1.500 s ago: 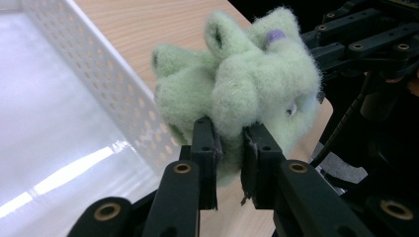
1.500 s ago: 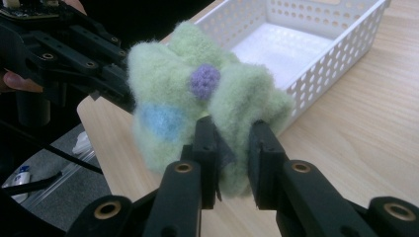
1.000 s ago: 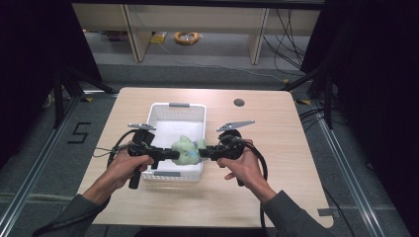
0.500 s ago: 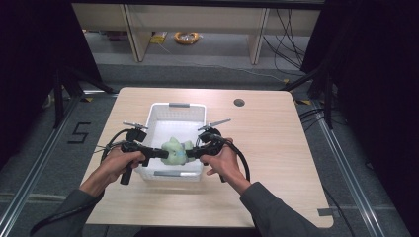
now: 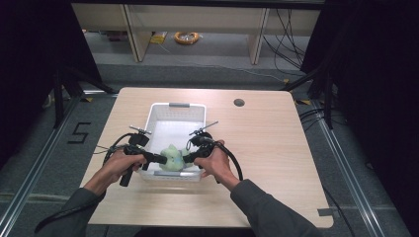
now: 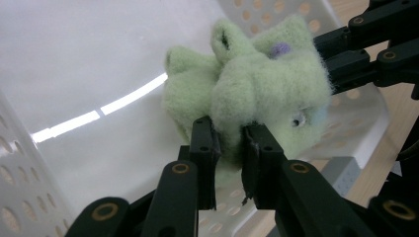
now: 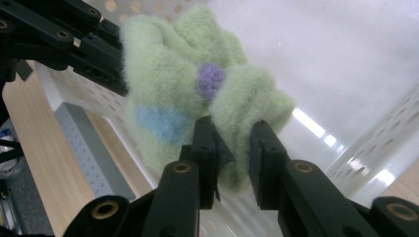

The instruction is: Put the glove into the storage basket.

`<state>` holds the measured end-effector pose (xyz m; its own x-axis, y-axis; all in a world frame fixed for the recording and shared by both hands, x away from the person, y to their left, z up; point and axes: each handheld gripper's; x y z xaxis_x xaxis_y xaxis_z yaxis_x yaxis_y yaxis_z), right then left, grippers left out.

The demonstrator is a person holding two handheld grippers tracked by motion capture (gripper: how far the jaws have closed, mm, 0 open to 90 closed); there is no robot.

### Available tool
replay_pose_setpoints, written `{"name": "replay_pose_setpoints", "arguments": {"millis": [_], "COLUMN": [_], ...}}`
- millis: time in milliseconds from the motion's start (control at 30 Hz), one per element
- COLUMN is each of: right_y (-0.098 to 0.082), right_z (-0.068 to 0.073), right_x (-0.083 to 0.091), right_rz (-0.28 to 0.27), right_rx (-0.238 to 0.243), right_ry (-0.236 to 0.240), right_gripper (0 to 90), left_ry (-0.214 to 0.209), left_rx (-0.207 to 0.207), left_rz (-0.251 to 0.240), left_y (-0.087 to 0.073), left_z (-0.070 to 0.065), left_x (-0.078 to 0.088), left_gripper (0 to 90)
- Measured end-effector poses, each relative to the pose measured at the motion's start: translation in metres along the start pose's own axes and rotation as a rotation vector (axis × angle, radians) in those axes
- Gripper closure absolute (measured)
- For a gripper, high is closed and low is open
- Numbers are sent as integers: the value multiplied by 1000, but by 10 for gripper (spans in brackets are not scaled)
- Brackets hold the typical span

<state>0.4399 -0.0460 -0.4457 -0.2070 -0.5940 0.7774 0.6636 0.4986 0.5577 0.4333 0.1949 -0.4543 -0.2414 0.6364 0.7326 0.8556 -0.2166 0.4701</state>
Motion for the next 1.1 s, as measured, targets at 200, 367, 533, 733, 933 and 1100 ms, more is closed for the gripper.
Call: {"name": "replay_pose_setpoints", "arguments": {"millis": [200, 367, 533, 733, 933, 1100], "right_y": [2, 2, 7, 9, 10, 9], "right_z": [0, 3, 5, 4, 1, -2], "right_x": [-9, -10, -8, -1, 15, 31], "right_rz": [44, 72, 79, 95, 51, 7], "right_rx": [47, 35, 56, 58, 60, 45], "right_ry": [-18, -44, -58, -58, -51, -11], "right_gripper": [741, 679, 615, 545, 535, 525], "left_ry": [16, 54, 89, 124, 152, 148], "left_rx": [-30, -36, -51, -72, -47, -49], "left_rz": [63, 78, 75, 65, -3, -26], "left_y": [0, 0, 1, 4, 9, 10], "left_z": [5, 6, 6, 2, 2, 2], "left_x": [-5, -8, -8, -2, 5, 9], "left_gripper": [748, 740, 682, 613, 558, 533]}}
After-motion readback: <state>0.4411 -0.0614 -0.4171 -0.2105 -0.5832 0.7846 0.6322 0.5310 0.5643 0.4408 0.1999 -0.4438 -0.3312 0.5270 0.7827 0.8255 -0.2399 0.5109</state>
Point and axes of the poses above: each handheld gripper's, and its own axes: x roughly backward along the jaws, y roughly out of its top, z roughly to its left, and after that the axes turned 5 degrees about x, right-handed
